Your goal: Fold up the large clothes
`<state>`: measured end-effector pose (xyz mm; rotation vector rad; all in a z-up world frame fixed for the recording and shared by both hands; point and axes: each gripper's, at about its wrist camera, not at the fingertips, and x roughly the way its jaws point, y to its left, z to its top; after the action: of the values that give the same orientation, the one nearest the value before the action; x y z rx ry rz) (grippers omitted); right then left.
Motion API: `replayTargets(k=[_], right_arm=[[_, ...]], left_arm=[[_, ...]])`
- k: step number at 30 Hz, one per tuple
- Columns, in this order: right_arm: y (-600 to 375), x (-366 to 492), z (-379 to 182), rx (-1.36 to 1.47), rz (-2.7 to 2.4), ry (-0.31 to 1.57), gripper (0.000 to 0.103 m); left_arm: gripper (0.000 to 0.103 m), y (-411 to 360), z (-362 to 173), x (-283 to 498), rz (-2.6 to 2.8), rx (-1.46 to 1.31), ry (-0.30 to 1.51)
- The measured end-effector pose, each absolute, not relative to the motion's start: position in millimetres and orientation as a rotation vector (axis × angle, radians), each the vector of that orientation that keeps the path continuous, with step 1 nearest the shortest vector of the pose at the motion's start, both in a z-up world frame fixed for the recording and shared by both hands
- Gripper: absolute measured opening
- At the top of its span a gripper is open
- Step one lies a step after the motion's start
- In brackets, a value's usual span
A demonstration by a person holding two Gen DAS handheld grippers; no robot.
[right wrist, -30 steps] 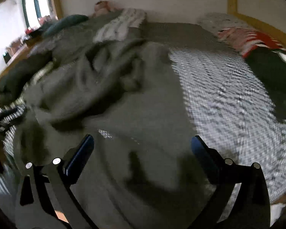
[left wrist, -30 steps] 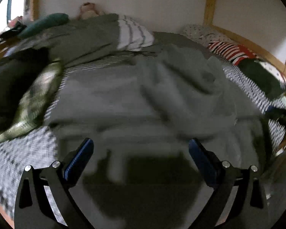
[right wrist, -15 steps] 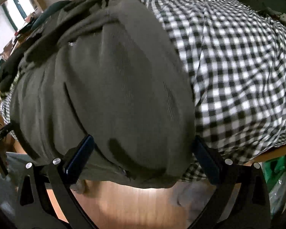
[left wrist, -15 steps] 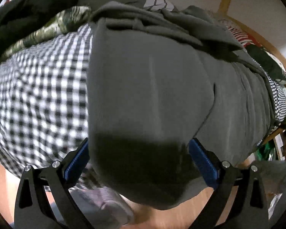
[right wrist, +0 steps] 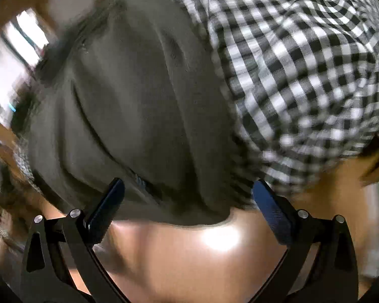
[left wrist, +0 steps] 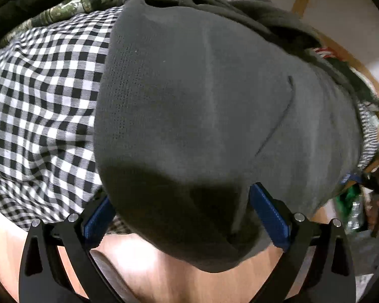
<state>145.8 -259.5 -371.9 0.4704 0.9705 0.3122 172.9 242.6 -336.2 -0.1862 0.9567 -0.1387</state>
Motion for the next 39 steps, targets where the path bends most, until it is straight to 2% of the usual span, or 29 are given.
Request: replayTargets(k=[1,3,4,6,7,9,12,13,17,22,25,26,28,30,31,33,35,37,39], right_arm=[[-258,147,-368,0.482,0.34,0.926,0.1],[-251,154,-368,0.425,0.333,0.925,0.1],[-247,159,-376,0.384,0.304,0.971,0.1],[-253,161,-385,0.449,0.318,0.964,0.101],[-255,159,-388,0.474,0.326,0.962,0.101],[-260,156,-391,0.529,0.381,0.954,0.099],[-264,148,-384,0.537,0.397,0.963,0.081],[-264,144,-380,0.53,0.401,0.964,0.069],[-257,148,-369,0.466,0.413,0.993,0.057],[-260,140,-354,0.422,0.441,0.994,0.059],[-260,138,-363,0.438,0.444,1.012,0.086],[-255,139,-364,0.431,0.444,1.019,0.086],[-247,146,-374,0.411,0.426,1.052,0.086],[-245,142,-378,0.348,0.393,1.087,0.086],[-243,138,-377,0.322,0.392,1.082,0.086],[-241,132,-370,0.301,0.418,1.02,0.079],[-242,129,-368,0.29,0.422,0.992,0.062],[-242,129,-363,0.3,0.43,0.974,0.056],[-243,128,-355,0.26,0.394,0.97,0.056]], left_arm=[[0.096,241,-336,178,-0.15,-0.199,0.954],[0.076,240,-330,176,-0.171,-0.219,0.946],[0.07,242,-329,175,-0.164,-0.213,0.953],[0.047,246,-329,176,-0.124,-0.204,0.966],[0.041,257,-330,175,-0.119,-0.212,0.97],[0.017,269,-328,171,-0.128,-0.247,0.98],[0.015,269,-317,166,-0.166,-0.244,0.985],[0.015,270,-313,167,-0.177,-0.231,0.988],[0.015,284,-300,167,-0.204,-0.222,0.987],[0.014,298,-289,160,-0.217,-0.221,1.006],[0.014,283,-284,167,-0.192,-0.226,1.058],[0.015,284,-292,169,-0.187,-0.23,1.086],[0.023,280,-300,166,-0.163,-0.211,1.105],[0.036,272,-296,163,-0.145,-0.166,1.097],[0.037,267,-293,160,-0.137,-0.139,1.085],[0.039,256,-284,153,-0.166,-0.112,1.041],[0.039,253,-278,147,-0.181,-0.096,1.022],[0.03,254,-272,146,-0.191,-0.144,1.011],[0.027,266,-261,144,-0.156,-0.185,1.001]])
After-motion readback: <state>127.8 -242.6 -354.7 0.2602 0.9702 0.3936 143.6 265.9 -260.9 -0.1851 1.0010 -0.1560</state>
